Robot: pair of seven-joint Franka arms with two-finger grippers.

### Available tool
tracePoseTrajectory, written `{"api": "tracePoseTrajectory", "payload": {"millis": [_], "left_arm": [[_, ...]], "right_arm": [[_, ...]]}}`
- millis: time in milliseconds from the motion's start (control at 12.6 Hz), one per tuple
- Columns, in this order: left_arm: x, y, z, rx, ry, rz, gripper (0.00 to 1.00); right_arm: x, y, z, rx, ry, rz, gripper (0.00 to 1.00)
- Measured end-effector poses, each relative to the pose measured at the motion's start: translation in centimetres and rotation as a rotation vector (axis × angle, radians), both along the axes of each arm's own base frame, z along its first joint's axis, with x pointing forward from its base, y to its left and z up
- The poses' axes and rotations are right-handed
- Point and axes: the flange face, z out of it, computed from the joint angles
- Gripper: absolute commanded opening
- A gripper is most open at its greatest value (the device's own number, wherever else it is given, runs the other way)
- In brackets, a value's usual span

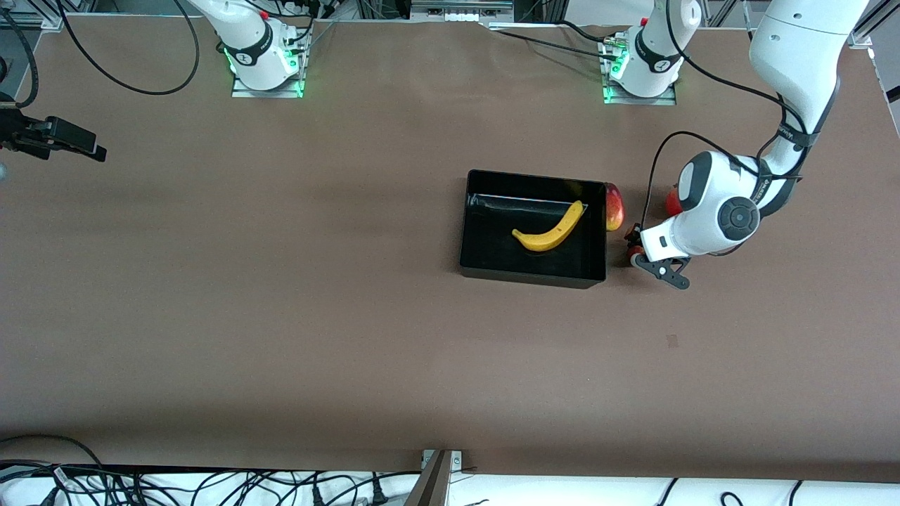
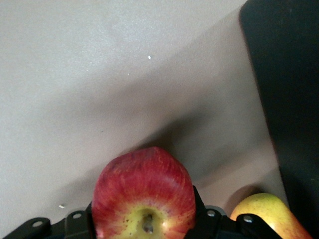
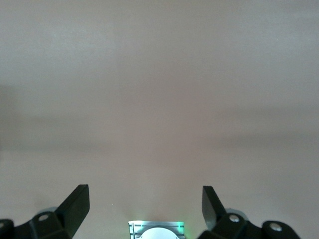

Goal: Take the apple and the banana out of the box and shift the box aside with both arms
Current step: 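Lower the apple onto the table beside the tray and open the left gripper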

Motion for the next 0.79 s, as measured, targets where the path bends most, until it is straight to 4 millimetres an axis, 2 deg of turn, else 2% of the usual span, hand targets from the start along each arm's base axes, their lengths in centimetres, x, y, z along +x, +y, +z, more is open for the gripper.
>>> {"api": "tracePoseTrajectory", "payload": {"millis": [79, 158, 475, 634, 792], "left_arm": [[0.0, -0.1, 0.0, 0.008, -0.005, -0.017, 0.48], [0.0, -0.2, 0.0, 0.011, -0.006, -0.025, 0.99], [0.4, 0.4, 0.6, 0.021, -0.015, -0.022, 1.00], [1.0, 0.2, 3.8, 0.038, -0.016, -0.029, 1.00], [1.0, -1.8, 9.3, 0.062, -0.042, -0.069, 1.00]], "right_arm": [[0.0, 0.0, 0.0, 0.000, 0.000, 0.000, 1.00], [0.0, 0.0, 0.0, 0.000, 0.000, 0.000, 1.00], [0.0, 0.0, 0.0, 0.000, 0.000, 0.001, 1.00], [0.0, 0.1, 0.0, 0.000, 0.001, 0.001, 1.00], [0.0, 0.1, 0.0, 0.000, 0.001, 0.001, 1.00]]}}
